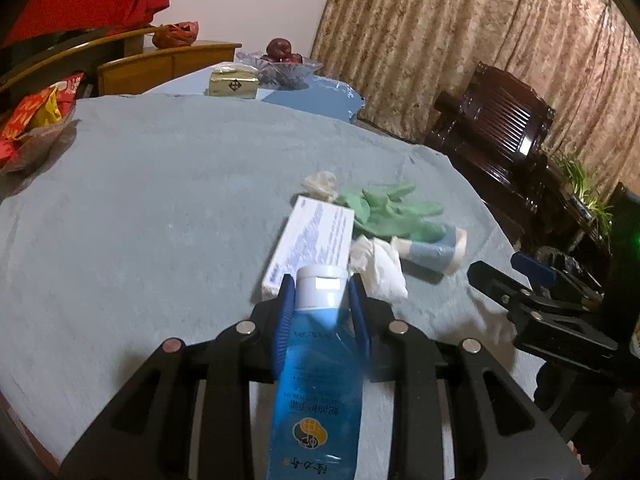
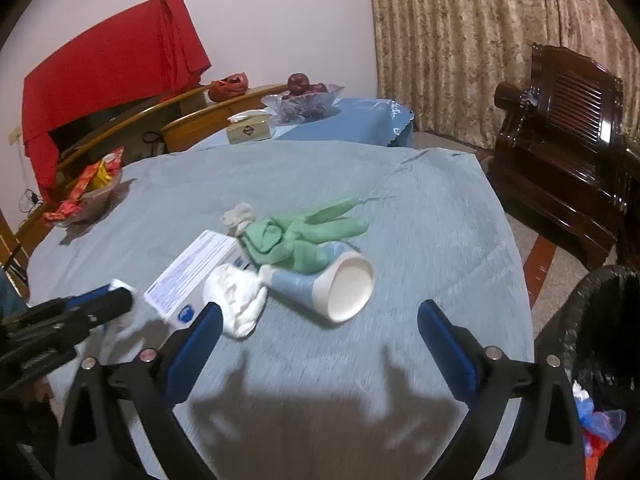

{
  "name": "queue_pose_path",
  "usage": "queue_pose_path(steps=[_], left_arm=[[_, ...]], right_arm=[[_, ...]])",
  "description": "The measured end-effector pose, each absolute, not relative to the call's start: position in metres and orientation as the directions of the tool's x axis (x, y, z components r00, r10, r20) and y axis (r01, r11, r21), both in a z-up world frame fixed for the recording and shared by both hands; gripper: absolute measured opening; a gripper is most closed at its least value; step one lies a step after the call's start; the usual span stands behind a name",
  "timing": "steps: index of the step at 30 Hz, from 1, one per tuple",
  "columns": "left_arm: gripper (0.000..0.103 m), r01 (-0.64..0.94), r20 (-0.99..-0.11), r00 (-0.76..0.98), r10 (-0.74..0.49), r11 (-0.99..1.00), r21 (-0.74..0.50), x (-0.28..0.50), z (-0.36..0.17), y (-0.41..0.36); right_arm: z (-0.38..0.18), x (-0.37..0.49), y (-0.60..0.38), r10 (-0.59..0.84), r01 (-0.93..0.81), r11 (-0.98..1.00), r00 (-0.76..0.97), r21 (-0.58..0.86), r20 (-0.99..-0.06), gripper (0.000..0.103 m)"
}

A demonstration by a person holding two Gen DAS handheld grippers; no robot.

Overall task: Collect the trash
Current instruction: 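Grasp the white cone-shaped paper cup with the right gripper, then carry the lotion bottle and paper cup over the trash bin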

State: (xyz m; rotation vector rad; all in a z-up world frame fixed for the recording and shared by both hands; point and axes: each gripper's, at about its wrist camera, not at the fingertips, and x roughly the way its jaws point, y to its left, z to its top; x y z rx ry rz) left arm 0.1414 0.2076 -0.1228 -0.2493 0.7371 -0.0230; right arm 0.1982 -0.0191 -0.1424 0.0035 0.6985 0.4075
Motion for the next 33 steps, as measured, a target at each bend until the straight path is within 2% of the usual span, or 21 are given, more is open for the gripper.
queue_pose_path(steps=[10,19,20,22,33], left_arm=[[0.027,-0.052,-0.658,0.744,-0.114,0.972,-0.227,0.170,-0.122,0.205],[0.027,-0.049,-0.669,0.734,-0.117,0.973,-0.224,0.182,-0.127,0.199],[0.027,-0.049,-0.669,0.734,-0.116,0.974,-0.223,0.182,-0.127,0.198],[0.027,-0.048,-0.670,0.733,-0.117,0.974,-0.222,0.183,-0.128,0.197],[0.027,-0.017,-0.649,0.750,-0.130,0.976,-0.215,0.180,-0.116,0.185]], right_arm=[[-0.164,0.241,-0.011,0.347,-0.376,0.920,0.654,0.108,-0.672,0.090],[-0.181,0.260,-0.004,0.396,-0.438,0.887,0.563,0.144,-0.726,0.090],[-0.182,0.260,-0.003,0.401,-0.447,0.883,0.554,0.146,-0.729,0.089],[-0.182,0.258,-0.002,0.426,-0.464,0.870,0.538,0.166,-0.727,0.077],[-0.164,0.234,-0.018,0.439,-0.453,0.872,0.558,0.184,-0.704,0.057]])
